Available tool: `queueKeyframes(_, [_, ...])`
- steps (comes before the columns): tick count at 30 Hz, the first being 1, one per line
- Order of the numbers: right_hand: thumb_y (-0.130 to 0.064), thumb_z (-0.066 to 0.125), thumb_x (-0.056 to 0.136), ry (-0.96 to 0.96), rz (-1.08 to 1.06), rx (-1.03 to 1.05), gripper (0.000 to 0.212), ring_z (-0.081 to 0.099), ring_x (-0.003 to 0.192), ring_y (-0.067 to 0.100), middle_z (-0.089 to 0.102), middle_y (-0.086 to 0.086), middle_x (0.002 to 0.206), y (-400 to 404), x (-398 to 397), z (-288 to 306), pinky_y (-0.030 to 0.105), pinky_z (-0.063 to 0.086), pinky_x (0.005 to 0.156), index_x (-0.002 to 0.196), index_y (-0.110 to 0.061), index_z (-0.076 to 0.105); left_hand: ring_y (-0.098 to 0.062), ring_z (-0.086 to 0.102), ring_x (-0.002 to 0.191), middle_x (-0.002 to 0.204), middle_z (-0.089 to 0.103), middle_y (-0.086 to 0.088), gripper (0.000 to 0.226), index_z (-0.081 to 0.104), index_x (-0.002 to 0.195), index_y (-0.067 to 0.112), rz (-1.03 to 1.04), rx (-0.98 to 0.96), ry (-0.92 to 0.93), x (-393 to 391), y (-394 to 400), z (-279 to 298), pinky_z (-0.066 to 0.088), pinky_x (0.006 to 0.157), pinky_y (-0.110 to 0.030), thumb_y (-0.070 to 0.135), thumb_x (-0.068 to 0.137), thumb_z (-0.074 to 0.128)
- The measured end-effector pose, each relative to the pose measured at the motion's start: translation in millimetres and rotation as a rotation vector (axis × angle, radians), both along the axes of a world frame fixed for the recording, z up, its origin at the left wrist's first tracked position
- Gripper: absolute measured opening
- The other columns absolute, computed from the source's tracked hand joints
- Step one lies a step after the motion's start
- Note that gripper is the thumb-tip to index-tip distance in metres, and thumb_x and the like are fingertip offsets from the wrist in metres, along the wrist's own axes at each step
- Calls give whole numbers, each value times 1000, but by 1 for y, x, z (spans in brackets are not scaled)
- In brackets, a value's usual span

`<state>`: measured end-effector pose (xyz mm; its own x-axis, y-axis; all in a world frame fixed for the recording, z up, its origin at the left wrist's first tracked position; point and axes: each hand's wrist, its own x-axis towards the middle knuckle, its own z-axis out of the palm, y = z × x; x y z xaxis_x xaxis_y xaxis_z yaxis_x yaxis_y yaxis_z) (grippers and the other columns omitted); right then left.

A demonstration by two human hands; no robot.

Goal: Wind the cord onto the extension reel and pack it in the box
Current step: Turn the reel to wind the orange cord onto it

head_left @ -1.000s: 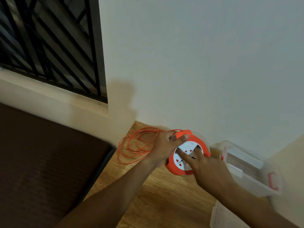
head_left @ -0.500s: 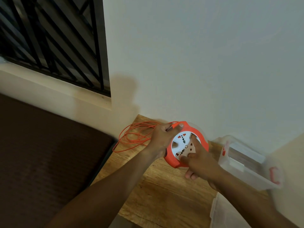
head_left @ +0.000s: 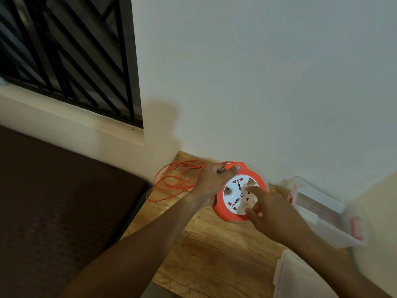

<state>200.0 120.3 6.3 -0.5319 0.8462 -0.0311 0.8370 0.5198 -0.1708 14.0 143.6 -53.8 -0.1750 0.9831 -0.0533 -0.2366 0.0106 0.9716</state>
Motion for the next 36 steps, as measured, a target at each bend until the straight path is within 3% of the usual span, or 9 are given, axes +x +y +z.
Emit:
queueKeyframes(5, [-26,64,92,-278,362,150,48,53,127,28,32,4,157,0,9,-3,39,56,89,137,-36,51,-23,72,76,86,79,-9,25,83,91,13,7,-42,10,-2,2,1,59,71,-39,38,93,80])
queueKeyframes(10, [-22,65,92,-343,482,218,52,48,129,28,12,9,163,4,10,-15,42,57,85,137,-41,47,-34,77,86,95,82,-15,28,83,91,14,-51,-40,69,-2,5,0,63,79,-50,42,91,80])
queueKeyframes(13, [-20,70,88,-357,465,260,54,54,121,30,20,12,160,5,5,-16,44,60,76,134,-40,50,-32,73,84,98,78,-25,37,80,95,6,-47,-26,76,1,7,-2,61,79,-47,43,91,80])
queueKeyframes(17, [-21,81,78,-372,434,285,58,64,106,31,40,14,151,5,0,-9,43,61,68,128,-40,59,-26,79,90,97,83,-10,28,84,100,17,-52,-19,55,0,10,0,64,79,-44,43,92,79])
queueKeyframes(21, [-15,80,76,-349,486,294,62,63,107,31,38,14,152,14,4,-6,42,60,68,128,-39,57,-25,78,88,99,82,-11,32,82,105,12,-71,-26,52,-2,13,2,61,72,-38,41,93,78])
queueKeyframes(25, [-20,73,85,-401,587,312,49,58,113,33,26,10,157,20,8,-8,45,60,72,129,-36,58,-18,76,79,88,82,-5,28,82,95,13,-90,-36,123,0,14,3,60,70,-35,40,94,77])
queueKeyframes(29, [-23,81,77,-489,632,310,40,60,110,35,39,9,152,19,13,-7,45,61,66,115,-25,69,-17,77,75,86,82,-1,21,82,90,22,-156,-48,174,1,12,3,60,66,-31,43,93,78])
queueKeyframes(33, [-24,81,78,-593,610,314,48,57,116,40,38,10,153,16,10,-8,52,57,76,124,-22,64,-13,80,79,91,83,5,13,83,88,35,-216,-44,233,2,13,2,62,66,-31,48,91,79])
queueKeyframes(36, [-21,71,88,-633,593,293,56,45,125,46,16,11,161,13,6,-20,60,47,94,140,-22,49,-22,81,93,101,84,1,30,83,107,27,-264,-14,308,3,16,4,66,84,-46,50,87,80])
